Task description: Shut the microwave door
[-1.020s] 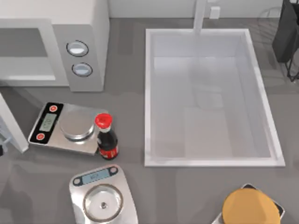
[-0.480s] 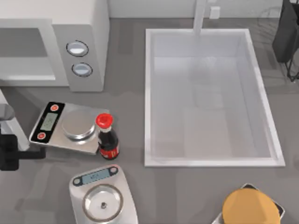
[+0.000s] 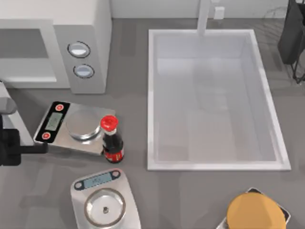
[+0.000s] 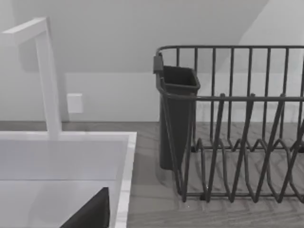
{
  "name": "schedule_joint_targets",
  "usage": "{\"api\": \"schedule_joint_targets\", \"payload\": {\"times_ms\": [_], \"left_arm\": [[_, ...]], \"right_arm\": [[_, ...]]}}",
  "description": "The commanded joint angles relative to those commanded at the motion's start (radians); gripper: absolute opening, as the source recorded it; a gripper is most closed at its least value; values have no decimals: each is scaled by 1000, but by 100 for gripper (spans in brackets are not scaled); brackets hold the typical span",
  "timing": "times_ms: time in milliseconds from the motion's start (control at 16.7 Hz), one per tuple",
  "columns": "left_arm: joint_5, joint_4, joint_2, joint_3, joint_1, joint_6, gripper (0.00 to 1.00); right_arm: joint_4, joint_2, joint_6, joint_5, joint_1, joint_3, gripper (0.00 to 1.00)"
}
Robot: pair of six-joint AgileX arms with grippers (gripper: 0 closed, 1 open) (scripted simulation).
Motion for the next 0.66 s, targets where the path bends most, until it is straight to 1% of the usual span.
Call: {"api": "schedule_joint_targets", "payload": {"times_ms": [420, 660], "left_arm": [[11, 145, 370, 202, 12, 14, 0], [14, 181, 439, 250, 16, 17, 0]], "right_arm": [[0, 0, 0, 0, 0, 0, 100], [0, 0, 0, 0, 0, 0, 100]]}}
